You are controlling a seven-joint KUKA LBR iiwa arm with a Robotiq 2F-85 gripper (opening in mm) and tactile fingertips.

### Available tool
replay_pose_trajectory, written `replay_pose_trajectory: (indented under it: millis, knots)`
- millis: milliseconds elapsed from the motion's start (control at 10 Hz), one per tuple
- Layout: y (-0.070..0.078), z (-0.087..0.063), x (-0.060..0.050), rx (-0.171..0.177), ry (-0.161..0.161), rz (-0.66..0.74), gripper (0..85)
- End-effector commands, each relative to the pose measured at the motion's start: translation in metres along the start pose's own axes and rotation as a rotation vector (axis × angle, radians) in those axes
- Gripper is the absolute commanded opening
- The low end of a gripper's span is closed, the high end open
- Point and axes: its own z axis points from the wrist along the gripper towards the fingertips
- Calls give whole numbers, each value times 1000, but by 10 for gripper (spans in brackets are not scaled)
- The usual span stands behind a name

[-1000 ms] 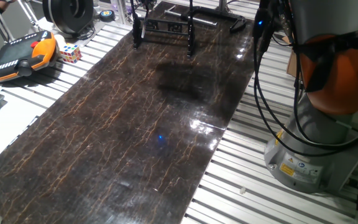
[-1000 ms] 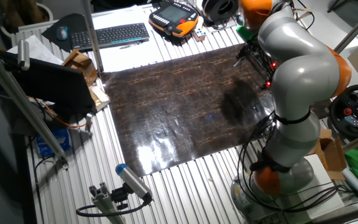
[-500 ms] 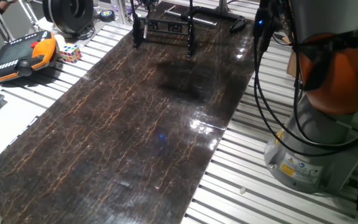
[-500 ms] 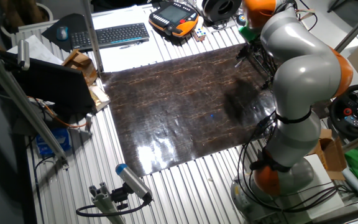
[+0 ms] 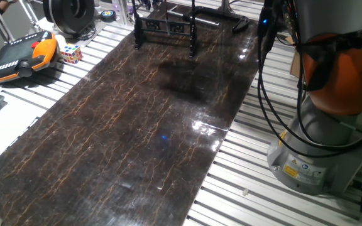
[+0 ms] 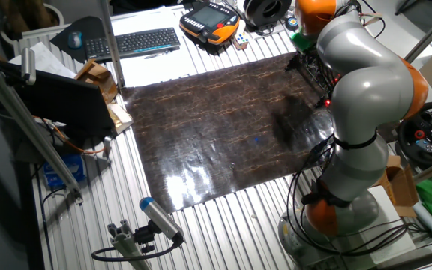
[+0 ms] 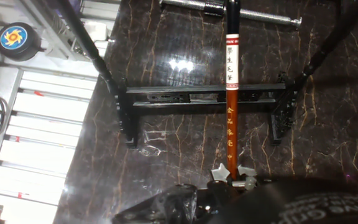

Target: Place the brush on the pen rack

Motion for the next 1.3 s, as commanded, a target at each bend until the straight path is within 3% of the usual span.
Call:
replay_pose_trajectory:
  millis: [0, 100, 200, 300, 400, 500, 600, 900, 1100, 1200]
  knots:
    - [1, -1, 3, -1, 0, -6, 227]
    - [2, -5, 10, -3, 13, -12, 200]
    - [4, -11, 24, -2, 47, -21, 130]
    - [6, -15, 37, 6, 58, -30, 67]
    - [6, -18, 50, 3, 92, -37, 10]
    - [5, -16, 64, -3, 160, -46, 10]
    - [3, -11, 82, -3, 203, -99, 10]
    - [-10, -8, 127, -27, 222, -185, 10]
    - [-17, -17, 142, -42, 280, -227, 10]
    - [-22, -19, 145, -55, 289, -284, 10]
